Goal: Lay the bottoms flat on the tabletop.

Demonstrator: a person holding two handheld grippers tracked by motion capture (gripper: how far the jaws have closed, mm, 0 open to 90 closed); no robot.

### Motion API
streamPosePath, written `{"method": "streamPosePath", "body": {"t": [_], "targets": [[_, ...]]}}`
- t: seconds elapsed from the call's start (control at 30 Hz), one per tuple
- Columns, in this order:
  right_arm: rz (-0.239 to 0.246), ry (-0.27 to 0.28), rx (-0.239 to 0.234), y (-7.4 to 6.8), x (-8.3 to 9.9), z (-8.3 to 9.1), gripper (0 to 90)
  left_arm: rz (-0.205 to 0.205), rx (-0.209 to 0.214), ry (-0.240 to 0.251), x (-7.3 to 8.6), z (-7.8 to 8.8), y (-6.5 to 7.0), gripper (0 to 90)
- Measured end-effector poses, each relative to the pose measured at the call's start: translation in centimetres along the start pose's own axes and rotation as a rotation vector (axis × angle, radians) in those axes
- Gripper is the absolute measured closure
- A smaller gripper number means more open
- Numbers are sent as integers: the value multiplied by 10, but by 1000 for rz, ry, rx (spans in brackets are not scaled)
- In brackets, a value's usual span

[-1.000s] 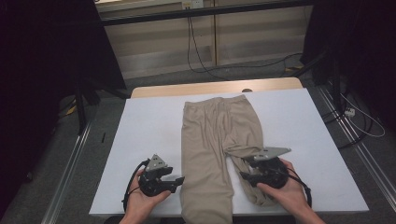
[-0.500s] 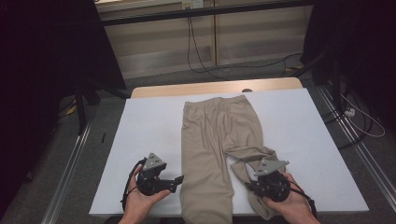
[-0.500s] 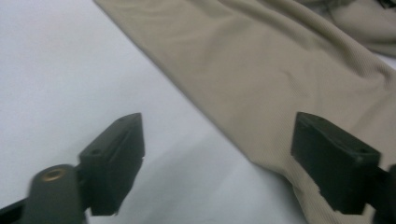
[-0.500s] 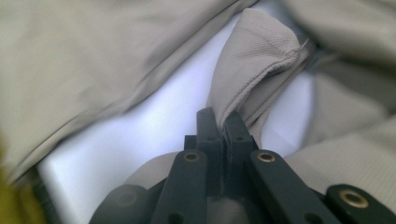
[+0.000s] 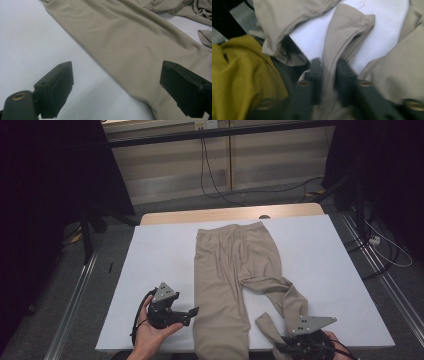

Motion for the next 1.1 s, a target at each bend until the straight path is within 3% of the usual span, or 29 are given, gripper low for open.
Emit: {"method": "streamPosePath", "body": {"t": [0.07, 0.13, 0.27, 0.3, 0.33, 0.4, 0.47, 0.53, 0.63, 0.7, 0.73, 0.83, 0.87, 1.1], "targets": [[0, 15, 2, 0, -3, 1, 612, -2, 0, -1, 0, 0, 0, 125], [-8, 69, 18, 5, -17, 4, 513, -3, 1, -7, 0, -1, 0, 126], [-38, 110, 66, 20, -32, 4, 525, -7, 6, -9, 1, -1, 1, 129], [-34, 112, 112, 28, -36, 3, 575, -6, 7, -11, 1, -1, 1, 130], [-39, 91, 102, 35, -41, -4, 623, -7, 7, -14, 1, -1, 1, 132], [-20, 65, 130, 40, -43, -14, 622, -9, 6, -14, 1, -1, 1, 134], [-8, 50, 142, 42, -43, -20, 617, -6, 5, -13, 1, -1, 0, 135], [6, 1, 145, 39, -37, -33, 589, -9, 6, -14, 2, -1, 0, 137], [31, 3, 160, 37, -36, -33, 564, -6, 6, -12, 2, -1, 0, 139], [36, 10, 156, 34, -33, -32, 568, -4, 6, -11, 2, 0, 0, 141], [68, -2, 112, 25, -28, -29, 874, -13, 2, -7, 1, 0, -1, 142], [102, -18, 86, 14, -22, -26, 900, -3, 5, -15, 2, 0, -1, 143], [95, -21, 59, 10, -21, -25, 900, 3, 2, -15, 2, 0, -1, 144], [64, -17, -4, -3, -7, -11, 892, 6, 0, -13, 2, 0, -2, 146]]}}
Point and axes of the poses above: each handheld gripper's, and its own axes: z roughly backward along the jaws, x roughly out of its underside, y roughly to its right, the point moved 10 cm from there along -z, roughly forward along the jaws, and after that the axes turned 6 degrees about -z, right-handed, at the moved point
